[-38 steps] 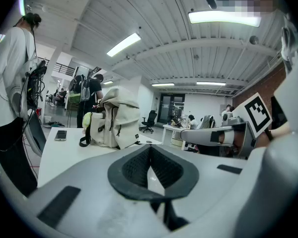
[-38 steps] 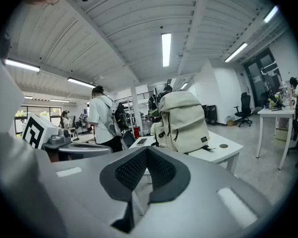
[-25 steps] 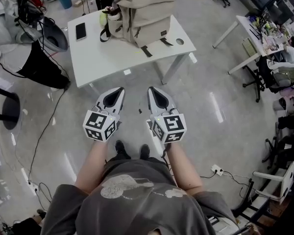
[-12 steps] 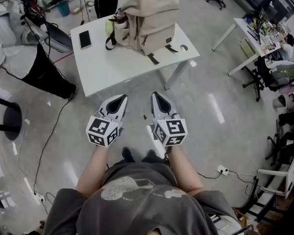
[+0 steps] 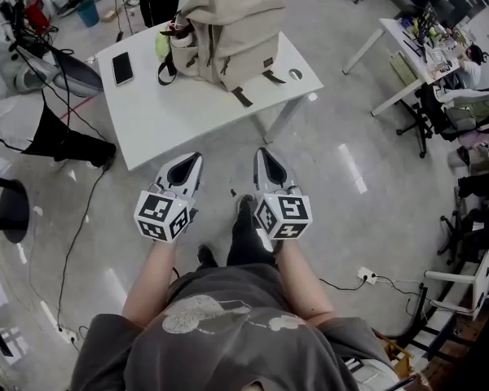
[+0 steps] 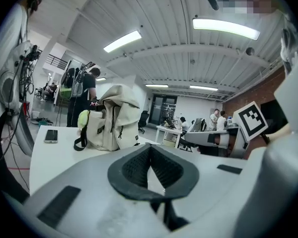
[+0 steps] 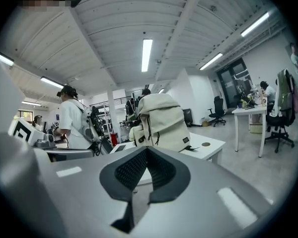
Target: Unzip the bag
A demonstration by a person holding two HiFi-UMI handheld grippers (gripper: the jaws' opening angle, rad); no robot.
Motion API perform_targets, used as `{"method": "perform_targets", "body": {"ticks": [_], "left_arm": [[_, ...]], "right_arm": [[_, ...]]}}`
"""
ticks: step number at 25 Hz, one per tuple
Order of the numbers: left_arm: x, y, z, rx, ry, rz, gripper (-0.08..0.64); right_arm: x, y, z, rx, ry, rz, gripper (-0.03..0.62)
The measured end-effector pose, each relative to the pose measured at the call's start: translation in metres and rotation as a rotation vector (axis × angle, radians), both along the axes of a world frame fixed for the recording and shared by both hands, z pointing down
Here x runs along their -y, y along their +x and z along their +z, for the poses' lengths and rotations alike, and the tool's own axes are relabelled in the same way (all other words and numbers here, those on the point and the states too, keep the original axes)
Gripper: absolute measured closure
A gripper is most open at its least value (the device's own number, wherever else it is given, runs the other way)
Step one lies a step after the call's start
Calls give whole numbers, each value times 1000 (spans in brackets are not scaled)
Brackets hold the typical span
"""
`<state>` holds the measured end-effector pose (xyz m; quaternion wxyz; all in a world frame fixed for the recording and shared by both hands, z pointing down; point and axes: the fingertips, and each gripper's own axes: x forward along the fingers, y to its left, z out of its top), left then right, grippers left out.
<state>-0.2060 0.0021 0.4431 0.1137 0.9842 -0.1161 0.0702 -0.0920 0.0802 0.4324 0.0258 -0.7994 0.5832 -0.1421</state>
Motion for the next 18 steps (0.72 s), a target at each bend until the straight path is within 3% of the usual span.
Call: {"method": "perform_targets", "body": {"ticks": [6, 13, 18], "left_arm": [[36, 44, 7, 27, 20, -57, 557], [80, 124, 3, 40, 21, -165, 557], [105, 160, 2, 60, 22, -277, 557]], "right_arm": [[46, 59, 15, 20, 5, -55, 592], [109, 133, 7, -2, -23, -251, 592], [138, 184, 5, 10, -34, -352, 592]]}}
